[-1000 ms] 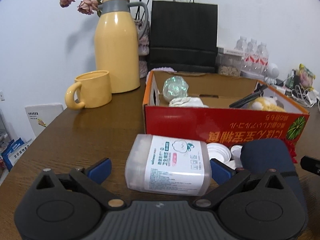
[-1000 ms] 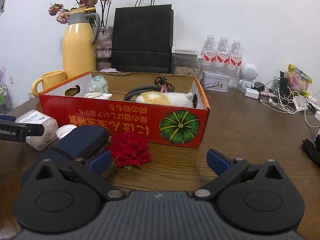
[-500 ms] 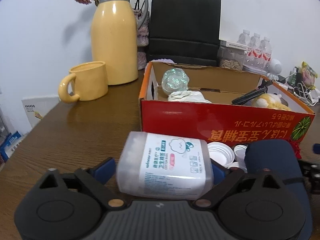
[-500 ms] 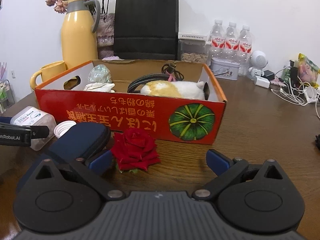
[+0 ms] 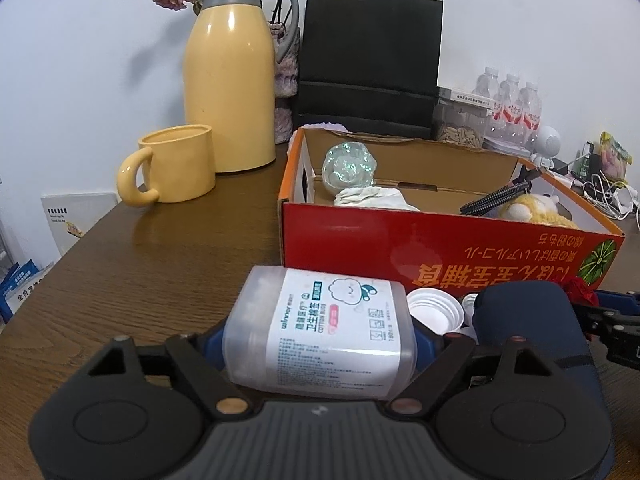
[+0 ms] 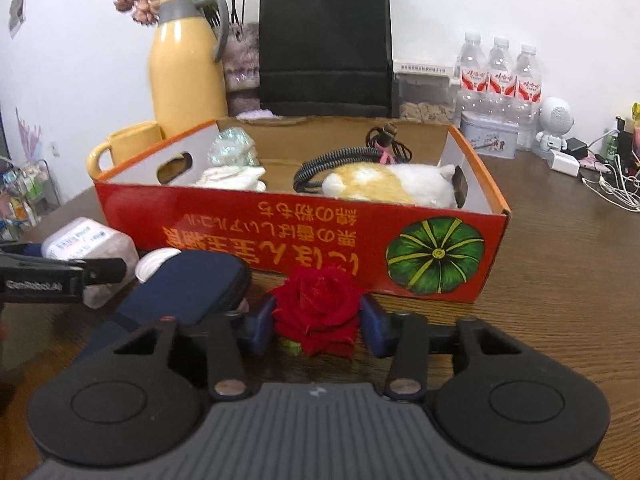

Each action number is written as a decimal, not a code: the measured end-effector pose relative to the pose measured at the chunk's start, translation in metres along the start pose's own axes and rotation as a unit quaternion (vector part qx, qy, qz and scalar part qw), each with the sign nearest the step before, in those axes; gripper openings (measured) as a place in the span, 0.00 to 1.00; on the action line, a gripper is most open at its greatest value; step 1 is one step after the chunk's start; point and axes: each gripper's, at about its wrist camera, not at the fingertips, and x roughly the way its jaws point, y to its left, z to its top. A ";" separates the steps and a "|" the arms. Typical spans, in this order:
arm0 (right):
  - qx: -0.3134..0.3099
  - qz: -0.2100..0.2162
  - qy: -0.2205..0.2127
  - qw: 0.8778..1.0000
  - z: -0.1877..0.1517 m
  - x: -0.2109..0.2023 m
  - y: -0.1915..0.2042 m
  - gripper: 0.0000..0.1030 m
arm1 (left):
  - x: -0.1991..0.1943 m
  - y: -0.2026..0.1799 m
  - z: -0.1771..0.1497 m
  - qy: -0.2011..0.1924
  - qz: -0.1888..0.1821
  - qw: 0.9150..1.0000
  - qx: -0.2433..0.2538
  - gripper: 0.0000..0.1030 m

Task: Organize objects
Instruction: 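Grasp the white plastic bottle with the left tool while the right tool grasps the red rose, then carry the bottle and rose over the box and open both tools, then move the left tool back to the table and grasp the navy pouch, then hold the navy pouch in the left tool while the right tool grasps the yellow block, then carry the pouch and yellow block into the box and open both tools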

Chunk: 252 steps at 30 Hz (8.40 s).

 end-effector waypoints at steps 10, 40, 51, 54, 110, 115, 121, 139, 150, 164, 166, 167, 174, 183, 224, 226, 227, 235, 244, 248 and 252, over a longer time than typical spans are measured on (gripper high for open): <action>-0.013 -0.019 -0.056 0.998 -0.005 -0.024 0.006 0.34 | -0.015 0.001 -0.002 -0.031 0.001 0.999 -0.009 0.81; -0.059 -0.004 -0.151 0.987 0.085 -0.006 0.023 0.33 | -0.021 -0.042 0.097 -0.146 0.000 0.989 -0.017 0.81; -0.063 -0.014 -0.130 0.989 0.104 0.050 0.018 0.33 | 0.038 -0.047 0.123 -0.131 0.005 0.991 -0.015 0.81; -0.062 -0.013 -0.121 0.991 0.106 0.061 0.014 0.33 | 0.051 -0.048 0.127 -0.126 0.006 0.992 -0.009 0.81; -0.047 -0.042 -0.105 0.992 0.040 -0.007 0.001 1.00 | -0.002 -0.032 0.049 -0.118 -0.033 0.993 -0.002 1.00; -0.040 -0.045 -0.094 0.994 0.027 -0.016 -0.003 1.00 | -0.010 -0.032 0.038 -0.096 -0.046 0.994 -0.001 1.00; -0.039 -0.046 -0.090 0.994 0.017 -0.029 -0.007 1.00 | -0.020 -0.034 0.029 -0.068 -0.052 0.996 -0.001 1.00; 0.013 -0.052 -0.054 0.997 -0.010 -0.044 -0.051 1.00 | -0.034 -0.071 0.008 0.040 -0.090 0.995 0.013 1.00; 0.034 -0.059 -0.040 0.997 -0.017 -0.042 -0.064 1.00 | -0.022 -0.096 -0.001 0.077 -0.100 0.992 0.017 0.87; 0.040 -0.060 -0.035 0.997 -0.018 -0.041 -0.066 1.00 | -0.037 -0.083 0.005 0.066 -0.109 0.992 -0.018 0.61; 0.043 -0.061 -0.033 0.997 -0.018 -0.040 -0.067 1.00 | -0.042 -0.079 0.008 0.060 -0.110 0.992 -0.022 0.61; 0.045 -0.062 -0.032 0.997 -0.018 -0.040 -0.068 1.00 | -0.046 -0.075 0.010 0.056 -0.110 0.992 -0.025 0.61; 0.050 -0.071 -0.027 0.996 -0.018 -0.038 -0.069 1.00 | -0.062 -0.048 0.016 0.034 -0.092 0.995 -0.035 0.61; 0.034 -0.084 -0.028 0.996 -0.019 -0.039 -0.057 1.00 | -0.059 -0.013 0.008 0.031 -0.050 0.998 -0.031 0.61; -0.001 0.047 0.019 0.999 -0.006 -0.003 0.045 0.35 | -0.013 0.006 -0.017 0.022 0.002 1.000 0.010 0.65; 0.000 0.046 0.013 0.999 -0.007 -0.005 0.045 0.35 | -0.015 0.008 -0.017 0.022 -0.008 1.000 0.005 0.63; 0.001 0.045 0.009 0.999 -0.007 -0.007 0.044 0.35 | -0.016 0.008 -0.017 0.020 -0.010 1.000 0.003 0.62; 0.004 0.041 -0.026 0.999 -0.001 -0.022 0.039 0.35 | -0.030 0.001 -0.011 0.013 -0.004 1.000 0.005 0.60; 0.000 0.028 -0.081 0.996 0.026 -0.035 0.022 0.35 | -0.051 -0.013 0.030 -0.038 -0.029 0.999 -0.003 0.60; -0.007 0.017 -0.106 0.994 0.044 -0.033 0.015 0.35 | -0.047 -0.029 0.057 -0.057 -0.039 0.998 0.003 0.60; -0.024 0.006 -0.125 0.992 0.061 -0.025 0.011 0.35 | -0.036 -0.046 0.080 -0.073 -0.049 0.996 0.005 0.60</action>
